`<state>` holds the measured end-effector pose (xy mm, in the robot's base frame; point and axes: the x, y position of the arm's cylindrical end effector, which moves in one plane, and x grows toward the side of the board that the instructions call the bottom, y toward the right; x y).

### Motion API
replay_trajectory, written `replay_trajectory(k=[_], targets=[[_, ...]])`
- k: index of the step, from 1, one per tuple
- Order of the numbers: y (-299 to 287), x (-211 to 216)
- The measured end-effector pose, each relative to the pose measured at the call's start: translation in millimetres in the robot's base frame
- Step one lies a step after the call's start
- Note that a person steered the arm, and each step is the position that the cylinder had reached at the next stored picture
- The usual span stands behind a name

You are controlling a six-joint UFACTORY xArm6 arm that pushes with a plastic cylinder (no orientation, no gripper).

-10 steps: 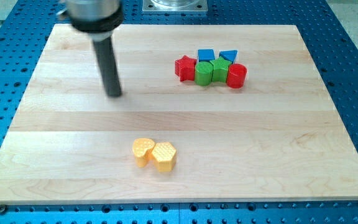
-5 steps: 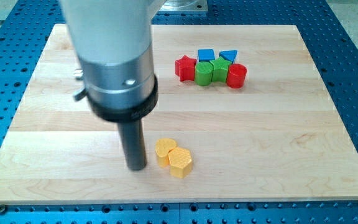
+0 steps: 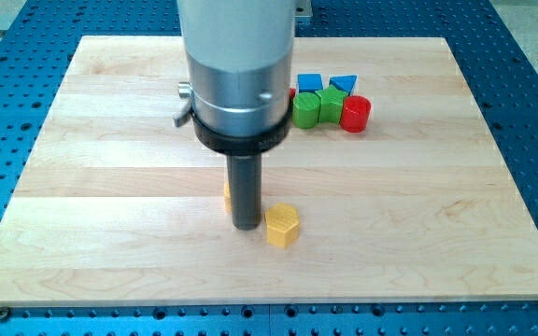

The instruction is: Slide the yellow blocks towards the green circle

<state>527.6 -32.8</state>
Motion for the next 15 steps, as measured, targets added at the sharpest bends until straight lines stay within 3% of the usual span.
replay_trajectory(k=[2,5,7,8,10,11,13,14,15], targets=[[-43,-11],[20,-104],[30,-115],[19,-94],[-30,20],[14,45],[78,-14],[59,48],[78,19]])
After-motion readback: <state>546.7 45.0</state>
